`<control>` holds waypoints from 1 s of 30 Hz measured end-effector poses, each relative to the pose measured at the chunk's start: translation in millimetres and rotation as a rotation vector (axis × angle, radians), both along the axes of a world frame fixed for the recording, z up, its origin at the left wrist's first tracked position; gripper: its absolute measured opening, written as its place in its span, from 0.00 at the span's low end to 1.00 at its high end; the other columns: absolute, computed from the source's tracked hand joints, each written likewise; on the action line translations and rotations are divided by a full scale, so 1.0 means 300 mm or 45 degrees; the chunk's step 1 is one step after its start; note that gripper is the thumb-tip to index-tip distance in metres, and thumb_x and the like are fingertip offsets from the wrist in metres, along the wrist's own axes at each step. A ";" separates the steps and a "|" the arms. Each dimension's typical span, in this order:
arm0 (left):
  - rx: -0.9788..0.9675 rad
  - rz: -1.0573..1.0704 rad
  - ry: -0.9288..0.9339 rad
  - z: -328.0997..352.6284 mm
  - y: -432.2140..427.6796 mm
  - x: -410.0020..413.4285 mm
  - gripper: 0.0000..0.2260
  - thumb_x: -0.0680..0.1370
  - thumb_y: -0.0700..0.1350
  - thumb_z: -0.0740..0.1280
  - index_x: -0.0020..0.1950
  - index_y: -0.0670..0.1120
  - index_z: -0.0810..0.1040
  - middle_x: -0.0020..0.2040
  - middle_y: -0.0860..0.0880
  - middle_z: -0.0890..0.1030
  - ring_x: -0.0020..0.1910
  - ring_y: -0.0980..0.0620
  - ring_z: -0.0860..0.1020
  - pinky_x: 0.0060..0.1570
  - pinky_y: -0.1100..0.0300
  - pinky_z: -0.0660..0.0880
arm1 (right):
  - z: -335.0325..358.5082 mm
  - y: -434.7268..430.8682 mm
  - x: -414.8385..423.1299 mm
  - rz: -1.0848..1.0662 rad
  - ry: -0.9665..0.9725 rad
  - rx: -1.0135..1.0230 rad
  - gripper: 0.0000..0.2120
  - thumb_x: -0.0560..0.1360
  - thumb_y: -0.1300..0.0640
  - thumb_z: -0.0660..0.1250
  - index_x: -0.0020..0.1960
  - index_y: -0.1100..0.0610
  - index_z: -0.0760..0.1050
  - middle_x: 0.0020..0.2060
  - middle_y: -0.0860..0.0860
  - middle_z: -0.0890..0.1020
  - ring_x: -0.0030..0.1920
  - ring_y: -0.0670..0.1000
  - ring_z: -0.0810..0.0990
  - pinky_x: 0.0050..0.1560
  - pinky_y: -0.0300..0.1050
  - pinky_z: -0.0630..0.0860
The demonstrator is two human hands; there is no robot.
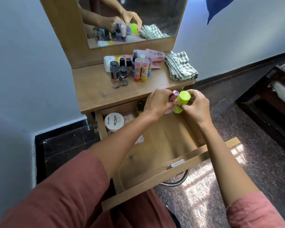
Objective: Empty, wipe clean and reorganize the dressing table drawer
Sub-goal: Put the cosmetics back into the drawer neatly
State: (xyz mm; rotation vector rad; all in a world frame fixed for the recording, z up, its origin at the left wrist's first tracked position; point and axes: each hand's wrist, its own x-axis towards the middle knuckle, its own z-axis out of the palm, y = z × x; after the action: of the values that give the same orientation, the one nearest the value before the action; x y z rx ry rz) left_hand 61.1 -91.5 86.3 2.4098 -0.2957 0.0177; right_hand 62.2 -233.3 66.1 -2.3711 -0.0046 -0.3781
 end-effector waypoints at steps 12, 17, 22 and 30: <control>0.202 0.221 -0.185 -0.095 -0.049 0.033 0.10 0.76 0.49 0.65 0.55 0.48 0.77 0.48 0.43 0.83 0.50 0.42 0.79 0.42 0.53 0.71 | -0.065 0.000 0.040 0.108 0.039 -0.045 0.20 0.67 0.70 0.66 0.58 0.65 0.71 0.52 0.61 0.79 0.53 0.59 0.76 0.52 0.39 0.68; 0.233 0.242 -0.170 -0.111 -0.053 0.039 0.09 0.77 0.48 0.63 0.54 0.46 0.76 0.49 0.42 0.83 0.50 0.40 0.79 0.40 0.53 0.70 | -0.083 0.003 0.057 0.064 0.104 -0.207 0.20 0.67 0.68 0.65 0.59 0.62 0.71 0.50 0.62 0.78 0.56 0.60 0.72 0.53 0.43 0.66; 0.241 0.253 -0.154 -0.135 -0.049 0.044 0.09 0.77 0.48 0.63 0.53 0.44 0.76 0.49 0.41 0.83 0.50 0.40 0.80 0.43 0.52 0.72 | -0.110 0.011 0.098 0.094 0.106 -0.243 0.17 0.65 0.71 0.64 0.55 0.66 0.73 0.49 0.63 0.79 0.51 0.64 0.75 0.54 0.53 0.70; 0.238 0.276 -0.180 -0.156 -0.048 0.047 0.10 0.78 0.47 0.63 0.56 0.44 0.76 0.52 0.41 0.82 0.52 0.41 0.80 0.49 0.53 0.73 | -0.128 0.021 0.119 -0.010 0.099 -0.337 0.17 0.68 0.67 0.65 0.57 0.63 0.73 0.51 0.62 0.79 0.55 0.63 0.72 0.57 0.52 0.66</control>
State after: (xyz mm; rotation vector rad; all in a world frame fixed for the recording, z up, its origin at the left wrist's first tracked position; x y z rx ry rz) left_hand 75.1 -105.8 39.5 2.6216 -0.1019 0.2710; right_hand 98.0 -227.1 27.8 -2.6470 -0.0098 -0.3046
